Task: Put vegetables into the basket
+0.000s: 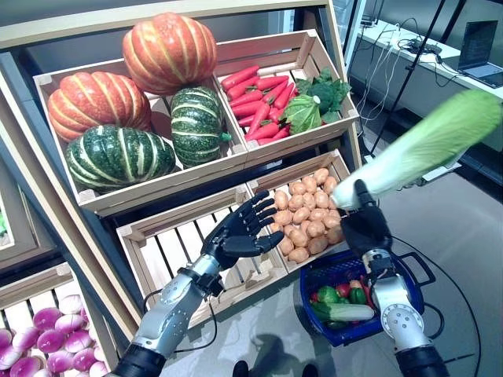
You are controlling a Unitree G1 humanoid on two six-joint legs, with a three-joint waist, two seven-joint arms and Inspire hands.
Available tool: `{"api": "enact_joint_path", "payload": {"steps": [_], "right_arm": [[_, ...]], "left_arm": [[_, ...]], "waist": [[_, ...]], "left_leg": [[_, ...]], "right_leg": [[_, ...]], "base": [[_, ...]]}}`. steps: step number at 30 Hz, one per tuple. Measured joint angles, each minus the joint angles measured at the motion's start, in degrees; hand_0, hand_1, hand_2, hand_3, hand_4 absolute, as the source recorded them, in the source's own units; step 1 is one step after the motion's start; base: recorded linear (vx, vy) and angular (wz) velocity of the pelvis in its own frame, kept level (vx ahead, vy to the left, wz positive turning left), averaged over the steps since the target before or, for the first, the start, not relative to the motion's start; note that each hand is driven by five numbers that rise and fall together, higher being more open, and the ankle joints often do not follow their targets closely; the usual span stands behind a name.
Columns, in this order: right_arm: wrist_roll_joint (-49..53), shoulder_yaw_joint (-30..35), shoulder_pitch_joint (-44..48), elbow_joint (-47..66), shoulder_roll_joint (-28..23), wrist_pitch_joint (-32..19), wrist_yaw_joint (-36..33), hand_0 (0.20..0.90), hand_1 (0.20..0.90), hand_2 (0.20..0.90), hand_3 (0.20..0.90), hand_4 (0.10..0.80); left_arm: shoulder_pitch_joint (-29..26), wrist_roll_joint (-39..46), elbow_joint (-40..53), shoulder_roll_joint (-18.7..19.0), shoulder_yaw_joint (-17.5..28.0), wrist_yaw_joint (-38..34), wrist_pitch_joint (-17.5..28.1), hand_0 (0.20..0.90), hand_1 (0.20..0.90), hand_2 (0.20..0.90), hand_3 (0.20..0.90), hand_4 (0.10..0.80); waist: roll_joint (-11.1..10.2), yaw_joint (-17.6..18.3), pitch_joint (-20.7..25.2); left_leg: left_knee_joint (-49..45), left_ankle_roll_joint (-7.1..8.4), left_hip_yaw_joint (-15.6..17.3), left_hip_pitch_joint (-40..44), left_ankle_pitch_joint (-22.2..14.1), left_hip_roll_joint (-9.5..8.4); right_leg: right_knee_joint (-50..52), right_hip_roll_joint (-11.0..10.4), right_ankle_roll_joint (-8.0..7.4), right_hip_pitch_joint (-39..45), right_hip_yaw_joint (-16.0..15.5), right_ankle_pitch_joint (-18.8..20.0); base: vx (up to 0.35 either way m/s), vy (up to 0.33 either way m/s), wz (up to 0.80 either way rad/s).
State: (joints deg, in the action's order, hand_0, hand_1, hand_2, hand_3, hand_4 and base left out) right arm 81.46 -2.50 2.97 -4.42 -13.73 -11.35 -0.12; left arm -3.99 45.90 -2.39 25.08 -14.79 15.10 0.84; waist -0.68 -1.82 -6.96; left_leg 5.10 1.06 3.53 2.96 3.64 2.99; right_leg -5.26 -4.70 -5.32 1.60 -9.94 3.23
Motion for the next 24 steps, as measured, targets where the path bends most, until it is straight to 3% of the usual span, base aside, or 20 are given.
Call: {"api": "enact_joint_path", "payload": {"steps": [6,13,17,24], "right_arm": [[0.58,5.22,-1.30,-8.00,1.45,-5.07,-3.61,0.300,0.300,0.300,0.300,0.400],[4.56,7.68,-1.56,-17.95,1.36,-6.79,-6.16,0.300,0.300,0.300,0.300,0.400],[5.02,7.61,-0.12,-21.11,1.36,-7.51,-6.74,0.300,0.300,0.300,0.300,0.400],[7.30,7.81,9.10,-27.57,0.69,-8.89,-6.62,0.300,0.300,0.300,0.300,0.400]], "left_arm": [[1.05,2.21,0.02,-0.27,1.75,0.27,-0.01,0.900,0.900,0.900,0.900,0.800],[1.42,2.21,1.40,-0.22,3.65,0.43,0.15,0.900,0.900,0.900,0.900,0.800],[0.05,2.20,2.37,-0.17,3.73,0.57,0.45,0.900,0.900,0.900,0.900,0.800],[-6.96,4.54,2.37,0.16,3.41,0.53,3.80,0.900,0.900,0.900,0.900,0.800]], "waist": [[-0.03,0.97,-0.06],[-0.33,0.82,-2.74],[-0.59,0.79,-6.88],[0.20,0.51,-16.08]], "left_leg": [[-0.01,0.02,0.76,-1.37,-0.05,0.08],[-0.02,0.22,1.47,-3.77,0.25,0.32],[-0.04,0.39,1.43,-6.12,1.23,0.51],[-0.38,0.67,1.13,-9.91,2.58,0.71]], "right_leg": [[0.00,0.12,0.06,-1.79,0.53,0.33],[-0.02,0.40,0.33,-4.57,1.48,1.17],[0.17,0.69,0.78,-7.02,1.51,2.24],[0.22,1.00,1.36,-10.48,1.41,3.73]], "base": [[-0.045,-0.020,-0.07],[-0.137,-0.053,-0.07],[-0.170,-0.036,-0.01],[-0.154,-0.046,0.02]]}}
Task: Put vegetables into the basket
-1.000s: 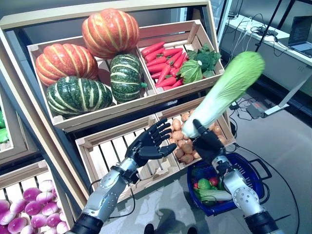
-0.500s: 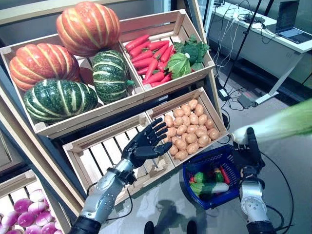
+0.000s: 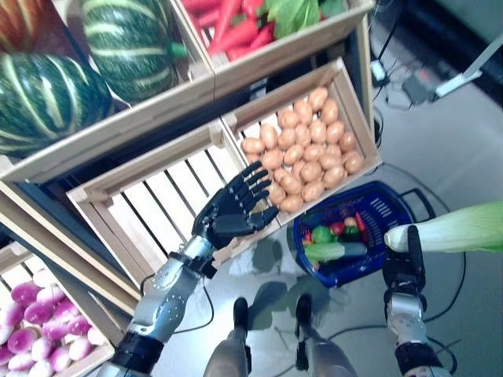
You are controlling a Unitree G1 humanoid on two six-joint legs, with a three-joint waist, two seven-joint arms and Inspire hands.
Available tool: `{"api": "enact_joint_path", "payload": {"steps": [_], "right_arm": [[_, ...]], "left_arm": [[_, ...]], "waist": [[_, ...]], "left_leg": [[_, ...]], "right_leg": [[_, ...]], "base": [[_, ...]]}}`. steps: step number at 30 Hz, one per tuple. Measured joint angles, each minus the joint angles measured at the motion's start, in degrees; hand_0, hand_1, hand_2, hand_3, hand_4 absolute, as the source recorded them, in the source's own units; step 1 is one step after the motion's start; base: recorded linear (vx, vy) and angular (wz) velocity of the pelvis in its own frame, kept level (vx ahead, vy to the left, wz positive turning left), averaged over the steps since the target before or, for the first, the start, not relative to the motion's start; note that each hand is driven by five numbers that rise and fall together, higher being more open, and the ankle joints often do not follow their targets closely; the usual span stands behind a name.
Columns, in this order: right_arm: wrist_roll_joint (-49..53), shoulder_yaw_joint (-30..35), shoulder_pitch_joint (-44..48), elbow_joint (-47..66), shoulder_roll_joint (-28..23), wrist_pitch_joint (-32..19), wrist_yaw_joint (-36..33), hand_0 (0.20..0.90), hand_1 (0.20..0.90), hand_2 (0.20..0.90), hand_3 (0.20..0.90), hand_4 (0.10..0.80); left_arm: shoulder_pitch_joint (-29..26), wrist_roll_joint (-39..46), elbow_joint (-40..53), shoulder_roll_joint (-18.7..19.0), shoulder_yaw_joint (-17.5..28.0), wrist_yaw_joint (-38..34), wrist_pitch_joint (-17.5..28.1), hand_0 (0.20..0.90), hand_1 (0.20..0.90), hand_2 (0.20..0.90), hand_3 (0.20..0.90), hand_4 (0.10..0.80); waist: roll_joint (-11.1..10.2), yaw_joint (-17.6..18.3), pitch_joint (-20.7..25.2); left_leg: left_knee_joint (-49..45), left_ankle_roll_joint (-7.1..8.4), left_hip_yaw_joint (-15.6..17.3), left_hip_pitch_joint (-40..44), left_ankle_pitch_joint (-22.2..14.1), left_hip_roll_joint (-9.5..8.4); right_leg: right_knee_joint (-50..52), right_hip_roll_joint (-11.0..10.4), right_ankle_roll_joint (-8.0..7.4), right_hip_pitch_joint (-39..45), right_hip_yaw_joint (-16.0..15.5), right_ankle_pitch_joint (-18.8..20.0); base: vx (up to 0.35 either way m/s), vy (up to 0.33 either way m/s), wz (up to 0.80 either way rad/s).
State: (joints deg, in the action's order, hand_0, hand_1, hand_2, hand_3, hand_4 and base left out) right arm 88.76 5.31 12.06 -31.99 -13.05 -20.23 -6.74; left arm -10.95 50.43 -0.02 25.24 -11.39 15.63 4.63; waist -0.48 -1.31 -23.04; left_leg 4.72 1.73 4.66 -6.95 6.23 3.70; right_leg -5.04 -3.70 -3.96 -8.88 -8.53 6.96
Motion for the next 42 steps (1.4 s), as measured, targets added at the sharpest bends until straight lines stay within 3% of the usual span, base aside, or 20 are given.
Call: {"api": "enact_joint_path", "payload": {"steps": [6,15,21,29,42], "right_arm": [[-0.50,-1.86,9.57,-4.12,-2.12,0.00,0.65,0.300,0.300,0.300,0.300,0.400],[-7.49,-3.87,25.48,-11.04,-7.90,2.51,0.56,0.300,0.300,0.300,0.300,0.400],[-10.73,-4.42,30.43,-15.14,-11.63,7.81,0.48,0.300,0.300,0.300,0.300,0.400],[-11.75,-5.82,35.38,-19.94,-12.15,14.42,-3.23,0.300,0.300,0.300,0.300,0.400],[-2.65,-5.69,38.75,-22.17,-10.47,15.39,-5.81,0.300,0.300,0.300,0.300,0.400]], "left_arm": [[-6.97,-0.01,-0.15,0.09,-2.03,0.24,4.54,0.900,0.900,0.900,0.900,0.800],[-16.26,0.06,-1.37,0.36,-4.84,-0.11,9.00,0.900,0.900,0.900,0.900,0.800],[-17.91,2.16,-1.24,0.48,-4.75,-0.17,10.92,0.900,0.900,0.900,0.900,0.800],[-18.83,2.20,-1.27,1.02,-4.43,-1.98,10.98,0.900,0.900,0.900,0.900,0.800],[-20.25,1.28,-1.32,1.52,-5.32,-4.25,10.98,0.900,0.900,0.900,0.900,0.800]], "waist": [[1.97,-1.14,-5.79],[2.80,-3.08,-6.73],[2.79,-4.17,-6.73],[2.74,-4.45,-6.76],[2.77,-4.22,-6.75]], "left_leg": [[-2.86,0.36,-1.45,-8.35,0.31,-0.05],[-9.47,0.38,-3.47,-22.09,0.29,-0.71],[-15.34,0.48,-5.94,-31.47,0.01,-2.40],[-22.69,-0.04,-6.93,-41.38,-0.98,-3.64],[-24.47,0.06,-7.39,-45.97,-0.94,-3.88]], "right_leg": [[0.32,0.23,0.74,-6.54,-1.23,1.27],[9.13,-0.98,1.05,-20.86,-1.78,-0.26],[21.60,-3.54,1.01,-32.35,-2.18,-4.82],[29.46,-5.23,1.16,-41.97,-1.58,-6.42],[31.22,-5.33,1.59,-46.54,-0.88,-6.71]], "base": [[-0.199,-0.027,0.10],[-0.124,-0.018,0.05],[-0.030,-0.029,0.22],[0.014,-0.039,0.10],[0.002,-0.002,0.03]]}}
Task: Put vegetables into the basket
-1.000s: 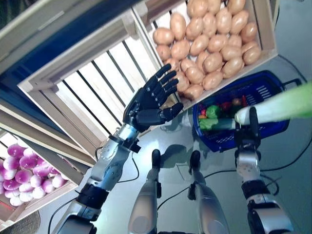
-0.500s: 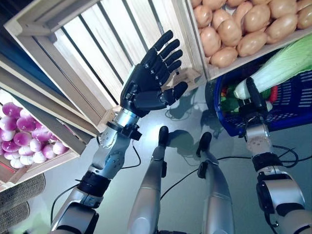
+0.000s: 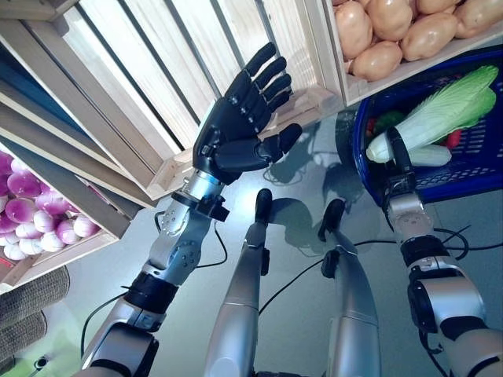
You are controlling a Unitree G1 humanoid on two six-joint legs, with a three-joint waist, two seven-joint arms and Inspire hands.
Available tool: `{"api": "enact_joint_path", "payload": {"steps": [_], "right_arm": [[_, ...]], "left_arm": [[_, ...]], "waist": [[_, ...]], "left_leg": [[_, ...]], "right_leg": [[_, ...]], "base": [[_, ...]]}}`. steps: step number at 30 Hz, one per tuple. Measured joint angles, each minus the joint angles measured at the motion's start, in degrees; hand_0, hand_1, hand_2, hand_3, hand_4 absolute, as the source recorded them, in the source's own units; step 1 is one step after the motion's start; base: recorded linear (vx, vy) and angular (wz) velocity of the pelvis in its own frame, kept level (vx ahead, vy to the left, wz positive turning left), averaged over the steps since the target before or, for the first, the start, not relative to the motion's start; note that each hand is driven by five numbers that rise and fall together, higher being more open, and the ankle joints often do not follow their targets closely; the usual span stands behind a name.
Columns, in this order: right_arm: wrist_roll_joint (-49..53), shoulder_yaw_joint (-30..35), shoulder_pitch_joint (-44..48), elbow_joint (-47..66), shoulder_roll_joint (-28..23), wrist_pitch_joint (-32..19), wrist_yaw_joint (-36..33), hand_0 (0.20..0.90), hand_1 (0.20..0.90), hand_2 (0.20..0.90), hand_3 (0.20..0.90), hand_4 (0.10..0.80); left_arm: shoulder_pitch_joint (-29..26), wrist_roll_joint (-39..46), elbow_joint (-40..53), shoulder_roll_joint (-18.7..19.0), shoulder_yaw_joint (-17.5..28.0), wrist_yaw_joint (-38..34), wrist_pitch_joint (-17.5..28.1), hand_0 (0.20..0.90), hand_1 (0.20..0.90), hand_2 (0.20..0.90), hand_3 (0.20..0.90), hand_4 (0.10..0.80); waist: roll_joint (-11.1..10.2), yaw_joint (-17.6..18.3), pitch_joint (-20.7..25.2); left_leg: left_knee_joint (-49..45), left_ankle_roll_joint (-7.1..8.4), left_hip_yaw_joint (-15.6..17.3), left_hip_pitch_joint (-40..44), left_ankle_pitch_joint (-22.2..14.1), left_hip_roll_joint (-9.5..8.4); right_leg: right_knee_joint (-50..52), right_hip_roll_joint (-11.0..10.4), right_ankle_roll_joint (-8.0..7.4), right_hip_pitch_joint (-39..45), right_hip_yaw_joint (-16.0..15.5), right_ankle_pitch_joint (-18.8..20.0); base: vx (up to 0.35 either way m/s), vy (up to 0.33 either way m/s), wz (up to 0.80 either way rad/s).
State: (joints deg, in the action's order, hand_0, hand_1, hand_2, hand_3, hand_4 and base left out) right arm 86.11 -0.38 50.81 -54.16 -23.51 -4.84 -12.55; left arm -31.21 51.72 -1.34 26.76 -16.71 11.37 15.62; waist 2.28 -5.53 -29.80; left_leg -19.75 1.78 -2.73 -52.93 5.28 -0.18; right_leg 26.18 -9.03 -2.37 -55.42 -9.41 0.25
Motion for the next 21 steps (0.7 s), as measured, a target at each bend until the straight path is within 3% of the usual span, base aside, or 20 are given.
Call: {"api": "enact_joint_path", "payload": {"steps": [12,13,14,21], "right_arm": [[1.85,0.08,4.43,-2.58,0.26,-0.38,-0.04,0.300,0.300,0.300,0.300,0.400],[1.83,0.00,5.05,-2.86,0.03,0.00,-0.48,0.540,0.540,0.540,0.540,0.560],[1.82,0.00,5.44,-3.13,-0.14,0.37,-1.14,0.900,0.900,0.900,0.900,0.800],[-1.86,-0.07,6.21,-4.39,-1.41,3.73,-2.50,0.900,0.900,0.900,0.900,0.800]], "left_arm": [[-1.09,-2.05,-0.02,0.22,-1.65,-1.58,0.02,0.900,0.900,0.900,0.900,0.800],[-1.19,-2.05,-0.03,0.32,-1.88,-1.90,0.02,0.900,0.900,0.900,0.900,0.800],[-1.15,-2.05,-0.05,0.31,-2.07,-2.07,0.02,0.900,0.900,0.900,0.900,0.800],[-1.06,-2.07,-0.05,0.92,-2.42,-2.22,0.02,0.900,0.900,0.900,0.900,0.800]], "waist": [[0.32,-0.38,0.00],[0.50,-0.38,-0.03],[0.57,-0.43,-0.03],[0.62,-0.92,-0.01]], "left_leg": [[0.34,0.21,0.66,-1.41,0.23,0.02],[0.26,0.21,0.65,-1.73,0.27,0.02],[0.26,0.23,0.66,-1.84,0.28,0.01],[0.34,0.30,0.63,-1.86,0.28,0.00]], "right_leg": [[0.98,0.01,0.11,-2.38,0.87,-0.18],[1.08,0.04,0.11,-2.69,0.86,-0.17],[1.12,0.05,0.12,-2.83,0.86,-0.17],[1.09,0.19,0.18,-2.89,0.84,-0.21]], "base": [[0.000,0.001,0.00],[0.000,0.000,0.00],[0.000,0.000,0.00],[-0.002,-0.004,0.00]]}}
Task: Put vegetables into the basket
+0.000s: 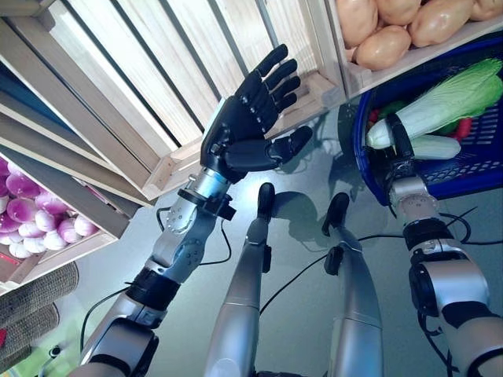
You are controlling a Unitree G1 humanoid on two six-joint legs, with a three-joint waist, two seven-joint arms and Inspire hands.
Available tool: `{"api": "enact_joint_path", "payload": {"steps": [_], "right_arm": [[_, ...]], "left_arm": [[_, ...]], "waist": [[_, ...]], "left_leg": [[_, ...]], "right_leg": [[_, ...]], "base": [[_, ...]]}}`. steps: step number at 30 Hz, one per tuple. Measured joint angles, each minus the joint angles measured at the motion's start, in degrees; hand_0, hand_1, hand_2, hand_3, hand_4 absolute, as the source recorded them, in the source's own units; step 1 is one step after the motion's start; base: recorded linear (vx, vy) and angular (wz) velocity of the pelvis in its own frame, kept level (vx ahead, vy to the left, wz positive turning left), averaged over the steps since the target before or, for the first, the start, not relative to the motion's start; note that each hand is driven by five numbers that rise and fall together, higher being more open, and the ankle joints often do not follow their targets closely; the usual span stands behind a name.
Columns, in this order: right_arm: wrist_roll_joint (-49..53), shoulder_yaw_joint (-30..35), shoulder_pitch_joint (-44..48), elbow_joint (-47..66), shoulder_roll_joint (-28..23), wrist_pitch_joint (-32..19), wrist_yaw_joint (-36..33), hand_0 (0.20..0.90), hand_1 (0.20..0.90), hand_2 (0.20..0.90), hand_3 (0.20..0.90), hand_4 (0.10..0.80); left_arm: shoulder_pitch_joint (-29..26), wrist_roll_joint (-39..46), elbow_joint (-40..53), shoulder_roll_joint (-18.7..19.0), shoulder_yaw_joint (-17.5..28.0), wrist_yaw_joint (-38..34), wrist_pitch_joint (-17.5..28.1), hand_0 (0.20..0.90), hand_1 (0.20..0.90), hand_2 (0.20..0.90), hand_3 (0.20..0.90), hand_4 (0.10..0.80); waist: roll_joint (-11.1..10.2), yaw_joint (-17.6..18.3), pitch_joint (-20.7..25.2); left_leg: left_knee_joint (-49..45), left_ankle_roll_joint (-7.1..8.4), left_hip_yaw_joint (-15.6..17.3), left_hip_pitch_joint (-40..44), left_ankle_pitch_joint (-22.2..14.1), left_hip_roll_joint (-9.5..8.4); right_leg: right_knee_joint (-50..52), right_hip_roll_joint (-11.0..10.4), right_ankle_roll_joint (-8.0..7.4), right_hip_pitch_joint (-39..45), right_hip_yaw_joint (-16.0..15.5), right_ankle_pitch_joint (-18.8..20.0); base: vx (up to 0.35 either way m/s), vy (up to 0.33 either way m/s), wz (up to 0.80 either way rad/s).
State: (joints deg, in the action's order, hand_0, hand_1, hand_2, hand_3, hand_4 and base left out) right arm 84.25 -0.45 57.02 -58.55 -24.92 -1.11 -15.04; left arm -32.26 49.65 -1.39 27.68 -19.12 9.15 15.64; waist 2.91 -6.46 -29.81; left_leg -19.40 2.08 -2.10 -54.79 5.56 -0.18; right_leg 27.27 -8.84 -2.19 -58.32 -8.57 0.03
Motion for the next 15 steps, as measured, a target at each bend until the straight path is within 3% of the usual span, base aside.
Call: {"api": "enact_joint_path", "payload": {"steps": [6,10,15], "right_arm": [[-8.94,-0.87,0.09,-1.03,-1.52,2.36,0.19,0.900,0.900,0.900,0.900,0.800],[-21.85,-3.47,-0.13,-3.08,-1.64,1.39,0.30,0.900,0.900,0.900,0.900,0.800],[-32.25,-9.47,-0.96,-4.80,-1.42,0.55,-0.40,0.900,0.900,0.900,0.900,0.800]], "left_arm": [[-0.09,0.22,0.06,0.12,-0.03,0.34,0.00,0.900,0.900,0.900,0.900,0.800],[0.06,1.07,0.05,0.19,-0.01,2.10,-0.02,0.900,0.900,0.900,0.900,0.800],[0.37,3.18,0.13,0.17,-0.35,5.91,-0.04,0.900,0.900,0.900,0.900,0.800]], "waist": [[0.00,-0.89,0.00],[-0.01,-0.86,0.00],[-0.03,-0.60,0.00]], "left_leg": [[-0.02,0.04,-0.19,0.05,0.05,-0.01],[0.24,0.02,-0.32,1.72,0.05,0.05],[4.26,-0.02,0.35,9.49,0.59,0.43]], "right_leg": [[-0.08,0.07,0.00,0.22,-0.20,0.02],[-0.85,0.28,-0.13,2.20,-0.36,0.16],[-4.86,0.95,-0.60,9.62,-0.08,1.10]], "base": [[-0.005,-0.009,0.01],[-0.006,0.001,-0.01],[-0.028,0.008,-0.10]]}}
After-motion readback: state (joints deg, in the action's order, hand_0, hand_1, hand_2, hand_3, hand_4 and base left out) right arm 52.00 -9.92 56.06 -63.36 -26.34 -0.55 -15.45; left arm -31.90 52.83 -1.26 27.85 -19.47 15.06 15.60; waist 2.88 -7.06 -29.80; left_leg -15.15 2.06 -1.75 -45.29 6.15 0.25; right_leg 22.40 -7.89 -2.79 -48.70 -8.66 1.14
